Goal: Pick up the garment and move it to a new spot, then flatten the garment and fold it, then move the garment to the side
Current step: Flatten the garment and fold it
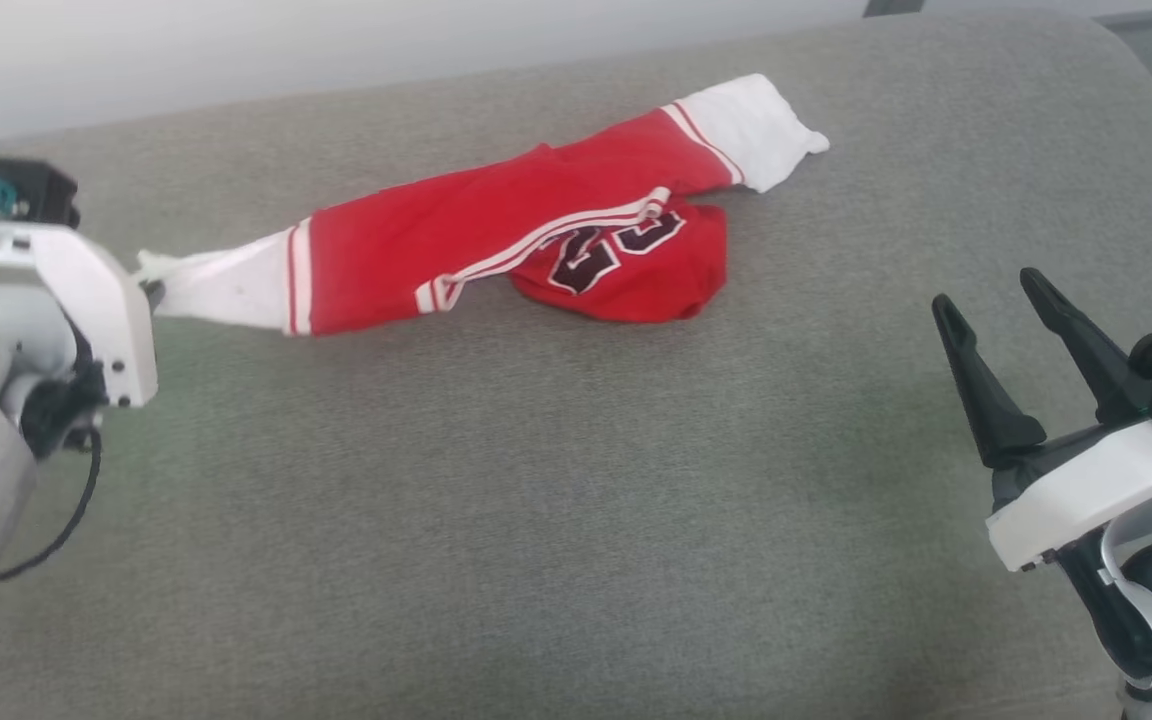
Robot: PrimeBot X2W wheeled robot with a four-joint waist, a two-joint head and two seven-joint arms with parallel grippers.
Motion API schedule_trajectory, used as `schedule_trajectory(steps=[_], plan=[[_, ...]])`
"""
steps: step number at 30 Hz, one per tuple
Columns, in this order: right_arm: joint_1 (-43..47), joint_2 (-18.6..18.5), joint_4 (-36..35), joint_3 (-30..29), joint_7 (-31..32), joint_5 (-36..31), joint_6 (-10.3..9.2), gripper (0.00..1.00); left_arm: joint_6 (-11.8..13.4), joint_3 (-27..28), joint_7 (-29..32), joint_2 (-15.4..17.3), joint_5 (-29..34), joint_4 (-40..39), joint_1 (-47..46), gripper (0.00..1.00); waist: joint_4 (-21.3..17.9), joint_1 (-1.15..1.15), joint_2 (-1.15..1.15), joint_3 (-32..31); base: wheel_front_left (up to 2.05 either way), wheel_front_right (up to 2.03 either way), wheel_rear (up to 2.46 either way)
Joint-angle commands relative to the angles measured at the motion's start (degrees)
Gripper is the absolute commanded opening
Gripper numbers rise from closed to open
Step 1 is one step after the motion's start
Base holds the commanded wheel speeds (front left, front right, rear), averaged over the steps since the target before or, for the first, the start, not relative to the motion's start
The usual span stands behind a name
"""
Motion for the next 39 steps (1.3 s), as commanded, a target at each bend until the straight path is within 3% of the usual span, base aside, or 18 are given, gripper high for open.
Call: schedule_trajectory(steps=[1,9,10,11,12,13,15,16,17,24,30,34,39], plan=[[0.6,-0.1,-0.4,0.1,0.4,-0.1,-0.10,1.00,0.2,-0.4,-1.5,-0.2,0.5,1.6,1.5,0.00,-0.8,0.00,0.00,0.5,0.00,0.00,0.00],[0.8,0.2,-0.5,0.4,0.7,-0.3,-0.09,1.00,0.2,-0.8,-7.6,-2.2,1.1,9.3,4.8,0.00,-4.2,0.00,0.00,2.0,0.00,0.00,0.00],[0.9,0.2,-0.5,0.3,0.7,-0.3,-0.10,1.00,0.2,-0.9,-8.0,-2.4,1.0,9.8,4.9,0.06,-4.4,0.00,0.00,2.0,0.00,0.00,0.00],[1.0,0.2,-0.5,0.2,0.7,-0.3,-0.09,1.00,0.2,-0.9,-8.3,-2.7,0.9,10.2,5.3,0.22,-4.5,0.00,0.00,2.1,0.00,0.00,0.00],[1.0,0.2,-0.5,0.1,0.7,-0.3,-0.10,1.00,0.2,-0.9,-8.6,-3.0,0.9,10.5,5.6,0.29,-4.6,0.00,0.00,2.1,0.00,0.00,0.00],[1.0,0.2,-0.5,0.1,0.7,-0.3,-0.10,1.00,0.2,-0.9,-8.6,-3.0,0.9,10.5,5.6,0.29,-4.6,0.00,0.00,2.1,0.00,0.00,0.00],[1.1,0.0,-0.3,-0.3,0.6,-0.3,-0.09,1.00,0.2,-0.8,-9.5,-3.5,0.7,10.8,5.7,0.49,-4.4,0.00,0.00,2.1,0.00,0.00,0.00],[1.1,-0.1,-0.2,-0.4,0.5,-0.4,-0.09,1.00,0.2,-0.7,-10.3,-3.6,0.6,10.7,5.6,0.87,-4.2,0.00,0.00,2.0,0.00,0.00,0.00],[1.1,-0.3,0.1,-0.5,0.6,-0.5,-0.09,1.00,0.2,-0.6,-11.1,-3.7,0.4,10.5,5.5,1.00,-3.9,0.00,0.00,1.8,0.00,0.00,0.00],[0.1,-3.7,2.5,0.3,1.5,-0.5,-0.09,1.00,0.2,0.7,-22.4,-4.7,0.1,8.8,6.7,1.00,-0.5,0.00,0.00,-0.3,0.00,0.00,0.00],[-0.9,-9.7,6.7,2.8,3.4,1.9,-0.10,1.00,1.4,3.5,-28.1,-7.6,0.6,6.3,10.0,1.00,4.7,0.00,0.00,-1.7,0.00,0.00,0.00],[-2.0,-15.1,9.6,3.9,4.1,3.6,-0.10,1.00,5.3,12.4,-28.2,-8.7,6.3,-3.8,14.6,1.00,9.3,0.00,0.00,-1.9,0.00,0.00,0.00],[-5.2,-21.6,13.9,7.0,6.3,6.3,-0.11,1.00,12.2,25.2,-28.2,-11.4,19.6,-21.8,27.6,1.00,14.3,0.00,0.00,-1.3,0.00,0.00,0.00]])
